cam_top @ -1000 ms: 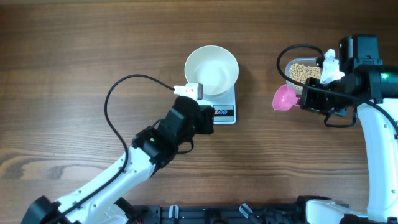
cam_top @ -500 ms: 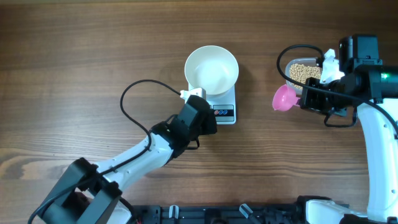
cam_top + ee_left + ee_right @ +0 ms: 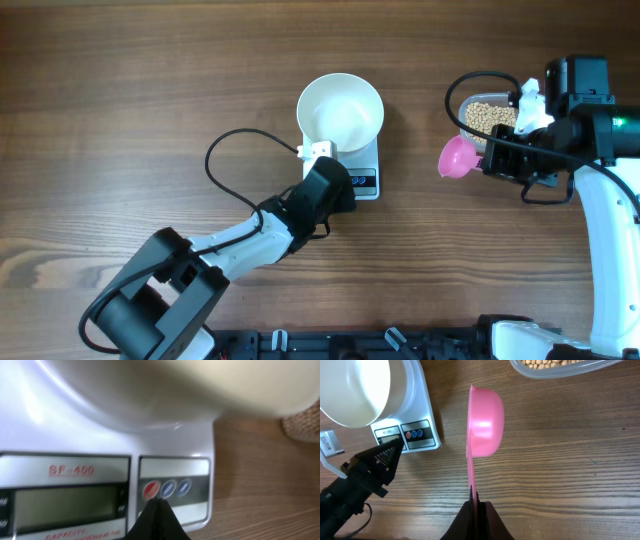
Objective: Scoop item into bowl and weigh 150g on scale
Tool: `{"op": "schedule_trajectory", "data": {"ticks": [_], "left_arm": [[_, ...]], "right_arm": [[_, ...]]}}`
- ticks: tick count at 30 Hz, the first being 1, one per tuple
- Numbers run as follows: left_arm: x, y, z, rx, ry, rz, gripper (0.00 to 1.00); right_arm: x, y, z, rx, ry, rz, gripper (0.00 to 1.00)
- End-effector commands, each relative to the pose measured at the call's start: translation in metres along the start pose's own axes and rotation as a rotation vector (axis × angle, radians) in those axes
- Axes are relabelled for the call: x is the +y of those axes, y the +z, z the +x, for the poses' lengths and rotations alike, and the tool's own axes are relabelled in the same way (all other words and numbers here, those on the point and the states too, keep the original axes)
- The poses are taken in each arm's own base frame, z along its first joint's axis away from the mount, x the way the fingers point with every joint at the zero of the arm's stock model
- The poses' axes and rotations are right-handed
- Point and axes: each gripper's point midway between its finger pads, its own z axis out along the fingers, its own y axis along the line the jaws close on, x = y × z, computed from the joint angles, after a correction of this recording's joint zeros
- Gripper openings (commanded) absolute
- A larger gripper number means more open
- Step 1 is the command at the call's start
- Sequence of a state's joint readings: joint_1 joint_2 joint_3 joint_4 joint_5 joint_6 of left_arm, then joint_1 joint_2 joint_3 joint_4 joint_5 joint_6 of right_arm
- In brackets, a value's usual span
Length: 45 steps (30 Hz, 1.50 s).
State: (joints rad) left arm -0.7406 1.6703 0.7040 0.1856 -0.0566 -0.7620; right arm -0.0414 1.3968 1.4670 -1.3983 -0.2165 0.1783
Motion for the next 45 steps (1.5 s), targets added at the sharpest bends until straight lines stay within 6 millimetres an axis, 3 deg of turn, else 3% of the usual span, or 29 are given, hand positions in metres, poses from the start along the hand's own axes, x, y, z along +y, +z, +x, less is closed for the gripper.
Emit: {"op": "schedule_trajectory", "data": {"ticks": [1, 10, 17, 20, 25, 31, 40, 45], "left_arm": [[0.001, 0.002, -0.007, -0.045, -0.001, -0.012, 0.04], [0.001, 0.004, -0.009, -0.056, -0.001, -0.011, 0.04], [-0.010, 0.004, -0.019, -0.091, 0.023, 0.029, 0.04], [-0.021, 0.004, -0.014, -0.030, 0.084, 0.053, 0.04], [-0.022, 0.001, -0.015, 0.024, 0.088, -0.002, 0.04], [-0.013, 0.002, -0.021, -0.011, 0.090, -0.053, 0.04], [0.009, 0.019, 0.001, 0.059, 0.115, -0.119, 0.04], [0.006, 0.021, -0.001, 0.048, 0.114, -0.108, 0.04]], "right_arm": [[0.000, -0.002, -0.001, -0.009, 0.004, -0.002, 0.04], [0.000, -0.002, -0.001, -0.009, 0.004, -0.002, 0.04], [0.000, -0.001, 0.000, -0.005, 0.006, -0.002, 0.05], [0.000, -0.001, 0.001, -0.002, 0.006, -0.001, 0.05], [0.000, -0.001, 0.001, -0.003, 0.007, -0.001, 0.04], [0.000, -0.001, 0.001, -0.002, 0.008, -0.001, 0.04], [0.000, -0.001, 0.002, 0.001, 0.008, -0.001, 0.04], [-0.001, -0.001, 0.002, 0.004, 0.008, 0.000, 0.04]]}}
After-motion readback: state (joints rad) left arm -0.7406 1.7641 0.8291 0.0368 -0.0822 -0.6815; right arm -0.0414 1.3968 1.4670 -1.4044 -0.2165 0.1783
